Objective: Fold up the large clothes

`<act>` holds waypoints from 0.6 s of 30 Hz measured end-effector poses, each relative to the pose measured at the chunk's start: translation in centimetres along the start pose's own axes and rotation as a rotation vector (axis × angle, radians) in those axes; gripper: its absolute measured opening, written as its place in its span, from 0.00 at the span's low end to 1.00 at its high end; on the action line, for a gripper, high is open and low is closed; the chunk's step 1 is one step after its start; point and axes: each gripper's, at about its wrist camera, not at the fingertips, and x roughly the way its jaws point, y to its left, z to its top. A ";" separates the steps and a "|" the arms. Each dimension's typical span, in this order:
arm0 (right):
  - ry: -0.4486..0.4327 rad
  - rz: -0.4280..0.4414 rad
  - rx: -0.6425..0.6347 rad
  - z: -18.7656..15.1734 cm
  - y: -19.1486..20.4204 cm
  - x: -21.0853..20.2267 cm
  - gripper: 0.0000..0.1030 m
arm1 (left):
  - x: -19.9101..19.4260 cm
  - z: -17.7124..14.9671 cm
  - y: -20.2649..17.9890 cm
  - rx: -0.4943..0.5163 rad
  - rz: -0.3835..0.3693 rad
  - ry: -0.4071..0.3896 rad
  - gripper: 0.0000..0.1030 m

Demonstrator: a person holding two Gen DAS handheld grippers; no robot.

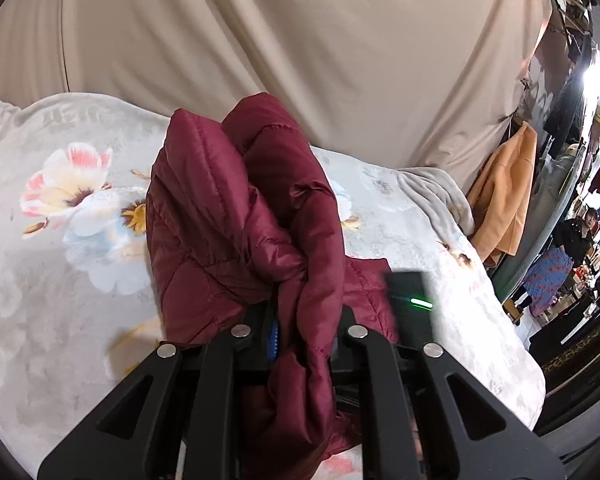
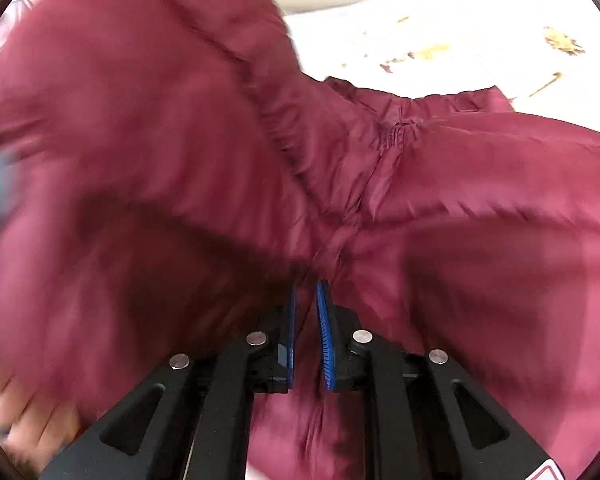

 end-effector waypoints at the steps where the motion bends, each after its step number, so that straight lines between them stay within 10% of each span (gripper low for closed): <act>1: 0.013 0.008 -0.005 -1.0 0.0 -0.7 0.14 | -0.1 0.0 0.0 0.001 0.005 0.000 0.13; 18: 0.165 0.194 -0.016 -2.5 1.2 8.1 0.00 | 2.9 -1.3 -2.6 0.076 0.019 0.070 0.13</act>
